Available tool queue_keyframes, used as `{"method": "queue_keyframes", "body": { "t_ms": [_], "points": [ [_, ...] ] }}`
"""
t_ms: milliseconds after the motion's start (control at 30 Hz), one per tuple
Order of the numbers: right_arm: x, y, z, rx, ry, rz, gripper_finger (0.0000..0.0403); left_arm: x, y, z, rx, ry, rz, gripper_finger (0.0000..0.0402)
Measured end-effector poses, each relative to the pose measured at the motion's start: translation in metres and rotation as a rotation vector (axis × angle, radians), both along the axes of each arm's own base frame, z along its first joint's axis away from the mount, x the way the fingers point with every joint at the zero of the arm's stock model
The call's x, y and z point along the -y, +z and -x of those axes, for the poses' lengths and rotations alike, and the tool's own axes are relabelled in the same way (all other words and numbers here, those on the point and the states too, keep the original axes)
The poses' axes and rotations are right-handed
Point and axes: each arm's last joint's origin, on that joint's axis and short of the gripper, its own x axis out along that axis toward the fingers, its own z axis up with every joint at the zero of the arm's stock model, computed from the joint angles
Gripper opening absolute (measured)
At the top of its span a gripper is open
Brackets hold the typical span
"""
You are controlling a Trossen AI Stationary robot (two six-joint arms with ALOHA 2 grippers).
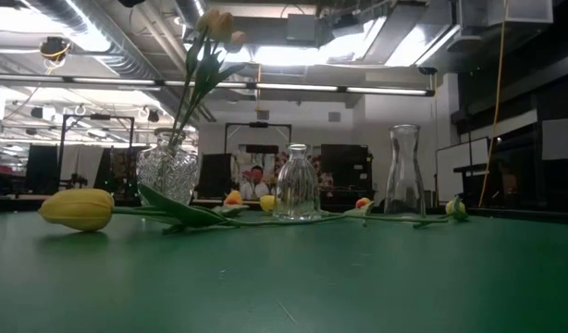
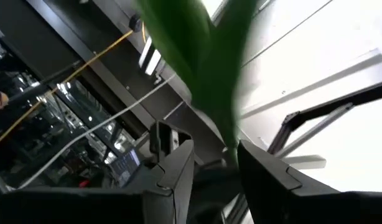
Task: Sort flowers into vase by color
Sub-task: Put the left yellow with orange flower into the center transparent vase
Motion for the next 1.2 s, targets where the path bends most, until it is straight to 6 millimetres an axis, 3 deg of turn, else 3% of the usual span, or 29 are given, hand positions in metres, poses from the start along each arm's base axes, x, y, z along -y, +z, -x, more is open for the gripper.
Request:
{"method": "queue_keyframes", "body": {
  "t_ms": [267,533,1067,1200],
  "points": [
    [-0.001,-0.015,-0.013,-0.058,-0.056,-0.019,0.0,-0.003,0.0,0.0,0.005,0.012,0.003,0.0122],
    [0.001,-0.009,-0.009,0.007,-0.144,-0.009,0.0,-0.004,0.0,0.0,0.007,0.003,0.022,0.0122],
    [0.0,-0.011,-0.01,-0.011,-0.119,0.006,0.0,-0.005,-0.001,-0.001,-0.014,0.031,0.046,0.0121],
    [-0.001,-0.011,-0.01,-0.011,-0.107,0.009,0.0,-0.006,-0.001,-0.001,-0.018,0.047,0.066,0.0102]
  ]
}}
